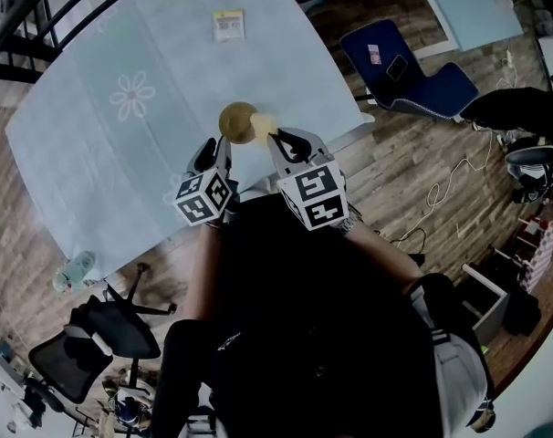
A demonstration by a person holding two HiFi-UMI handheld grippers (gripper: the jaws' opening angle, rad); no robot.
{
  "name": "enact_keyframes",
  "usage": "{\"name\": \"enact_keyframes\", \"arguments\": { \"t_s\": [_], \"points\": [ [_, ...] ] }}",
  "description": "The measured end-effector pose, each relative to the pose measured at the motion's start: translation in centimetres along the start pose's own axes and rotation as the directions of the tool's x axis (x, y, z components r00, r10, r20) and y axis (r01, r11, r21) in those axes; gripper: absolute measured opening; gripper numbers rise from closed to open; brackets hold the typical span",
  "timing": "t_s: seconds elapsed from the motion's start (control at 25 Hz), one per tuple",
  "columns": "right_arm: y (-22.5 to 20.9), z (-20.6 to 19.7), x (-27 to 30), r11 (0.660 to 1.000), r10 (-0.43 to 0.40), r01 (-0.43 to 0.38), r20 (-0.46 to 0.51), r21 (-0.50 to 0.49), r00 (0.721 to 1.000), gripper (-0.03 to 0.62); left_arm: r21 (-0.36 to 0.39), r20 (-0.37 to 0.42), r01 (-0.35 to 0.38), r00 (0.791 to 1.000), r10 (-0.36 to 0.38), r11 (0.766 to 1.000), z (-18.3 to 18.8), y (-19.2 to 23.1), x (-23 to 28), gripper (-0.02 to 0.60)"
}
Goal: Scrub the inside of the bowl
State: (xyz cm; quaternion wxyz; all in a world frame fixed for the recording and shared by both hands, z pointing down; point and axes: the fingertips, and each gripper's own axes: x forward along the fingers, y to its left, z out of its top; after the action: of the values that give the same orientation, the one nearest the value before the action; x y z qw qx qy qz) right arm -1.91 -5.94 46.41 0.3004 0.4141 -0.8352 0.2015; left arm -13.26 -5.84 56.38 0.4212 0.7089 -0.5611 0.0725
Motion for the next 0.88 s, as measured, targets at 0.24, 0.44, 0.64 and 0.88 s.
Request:
{"name": "enact_keyframes", "arguments": {
  "t_s": [0.24, 0.44, 0.64, 0.88],
  "points": [
    [0.6, 1.6, -0.7, 1.0, 0.021, -0.021, 0.064, -0.001, 0.998, 0.038, 0.178, 0.142, 0.025, 0.989, -0.051, 0.984, 4.5, -4.5, -4.3, 0.037],
    [1.7, 3.3, -2.0, 0.998, 0.063, -0.062, 0.128, -0.012, 0.99, 0.038, 0.255, 0.194, 0.089, 0.971, -0.141, 0.963, 6.9, -8.2, -7.0, 0.014],
    [2.4, 5.1, -4.8, 0.997, 0.073, -0.072, 0.265, -0.014, 0.962, 0.038, 0.343, 0.283, 0.087, 0.94, -0.191, 0.935, 8.8, -11.6, -9.8, 0.014],
    [2.1, 6.7, -8.3, 0.997, 0.054, -0.072, 0.47, 0.021, 0.881, 0.038, 0.398, 0.366, 0.078, 0.9, -0.236, 0.914, 10.1, -14.0, -12.5, 0.014]
  ]
}}
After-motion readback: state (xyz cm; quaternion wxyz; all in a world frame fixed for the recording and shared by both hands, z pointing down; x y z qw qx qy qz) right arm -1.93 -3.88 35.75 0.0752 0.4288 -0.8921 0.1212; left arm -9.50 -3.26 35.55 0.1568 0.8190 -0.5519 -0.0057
